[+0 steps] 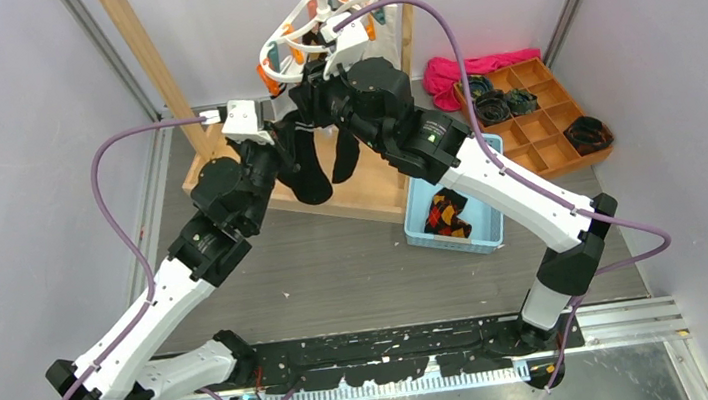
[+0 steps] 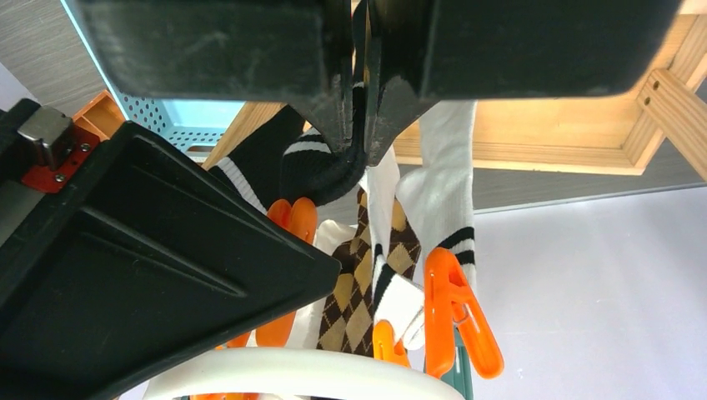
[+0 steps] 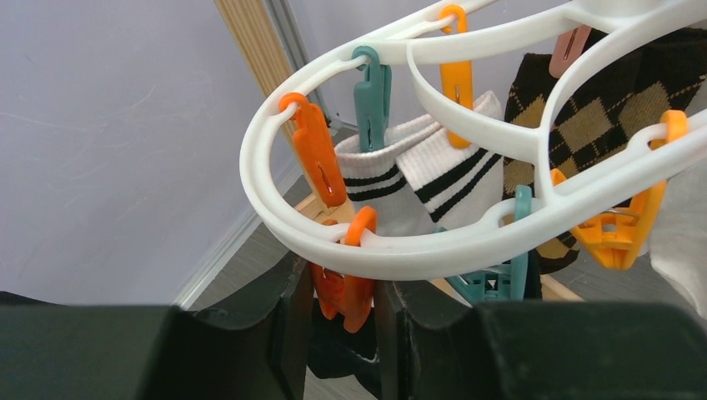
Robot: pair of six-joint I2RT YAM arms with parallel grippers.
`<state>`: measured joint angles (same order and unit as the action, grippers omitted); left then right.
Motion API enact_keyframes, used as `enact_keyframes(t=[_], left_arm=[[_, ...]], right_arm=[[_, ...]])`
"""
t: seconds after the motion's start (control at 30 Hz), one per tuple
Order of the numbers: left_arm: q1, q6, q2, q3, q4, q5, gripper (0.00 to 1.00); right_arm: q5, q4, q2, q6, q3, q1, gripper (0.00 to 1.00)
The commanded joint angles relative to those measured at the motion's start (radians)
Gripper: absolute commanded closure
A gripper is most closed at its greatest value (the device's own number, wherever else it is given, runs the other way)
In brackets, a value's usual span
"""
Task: Clip the socks to the hanger
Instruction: Clamp the sock onto the hanger.
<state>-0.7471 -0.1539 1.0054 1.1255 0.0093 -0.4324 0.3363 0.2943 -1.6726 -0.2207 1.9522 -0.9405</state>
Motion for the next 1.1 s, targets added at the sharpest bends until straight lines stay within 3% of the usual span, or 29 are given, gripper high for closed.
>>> enact_keyframes(t=[0.0,0.2,0.3,0.53,0.67,0.83,1.07], left_arm=[[-0.006,0.000,-0.003,0.028,0.029,0.016,1.00],[0.004,0.195,-0.091,-0.133,0.154,0.277,1.00],[0.070,0.247,-0.121,-0.146,0.110,0.431,1.00],[0.451,0.063,-0.118,-0.141,0.155,1.066,1.00],[0.558,-0.077,-0.022,-0.103,0.287,1.345,1.00],[0.587,-0.146,0.064,-0.045,0.388,1.490,1.00],[0.587,-0.270,0.159,0.001,0.552,1.542,1.00]], right_arm=[[0.026,-0.037,0.012,-0.012,0.040,0.010,0.89],[-0.014,-0.076,0.034,-0.015,0.008,0.014,0.89],[-0.048,-0.104,0.055,-0.024,-0.028,0.018,0.89],[-0.112,-0.162,0.104,-0.038,-0.103,0.035,0.89],[-0.155,-0.197,0.131,-0.049,-0.142,0.045,0.89],[-0.188,-0.228,0.149,-0.056,-0.176,0.051,0.89],[-0.221,-0.250,0.161,-0.075,-0.201,0.069,0.89]])
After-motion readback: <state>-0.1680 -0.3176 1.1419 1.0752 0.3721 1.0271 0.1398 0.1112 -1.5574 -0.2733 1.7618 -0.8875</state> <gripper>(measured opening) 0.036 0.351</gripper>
